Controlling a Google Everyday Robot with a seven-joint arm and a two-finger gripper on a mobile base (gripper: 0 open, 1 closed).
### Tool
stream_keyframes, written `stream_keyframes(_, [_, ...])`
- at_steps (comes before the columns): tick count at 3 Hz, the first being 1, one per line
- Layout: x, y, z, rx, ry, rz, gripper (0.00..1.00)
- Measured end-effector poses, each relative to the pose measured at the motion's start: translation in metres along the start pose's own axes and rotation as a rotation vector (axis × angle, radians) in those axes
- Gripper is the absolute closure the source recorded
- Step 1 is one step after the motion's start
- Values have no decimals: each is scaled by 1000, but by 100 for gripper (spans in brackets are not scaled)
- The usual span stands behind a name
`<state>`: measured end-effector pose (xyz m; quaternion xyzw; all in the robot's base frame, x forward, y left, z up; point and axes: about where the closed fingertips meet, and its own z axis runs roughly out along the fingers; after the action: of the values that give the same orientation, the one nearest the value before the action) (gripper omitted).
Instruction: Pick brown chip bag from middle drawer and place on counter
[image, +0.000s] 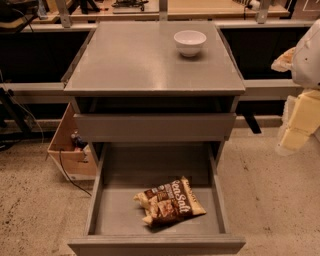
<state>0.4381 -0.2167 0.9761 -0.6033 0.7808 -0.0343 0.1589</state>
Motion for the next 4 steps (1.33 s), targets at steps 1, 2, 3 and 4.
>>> stream_keyframes(1, [0, 0, 0, 0, 0, 0, 0])
stream_keyframes(2, [14, 1, 35, -46, -65, 5, 0])
stream_keyframes(3, [25, 7, 103, -131, -158, -6, 0])
stream_keyframes(4, [26, 13, 158, -201, -220, -9, 0])
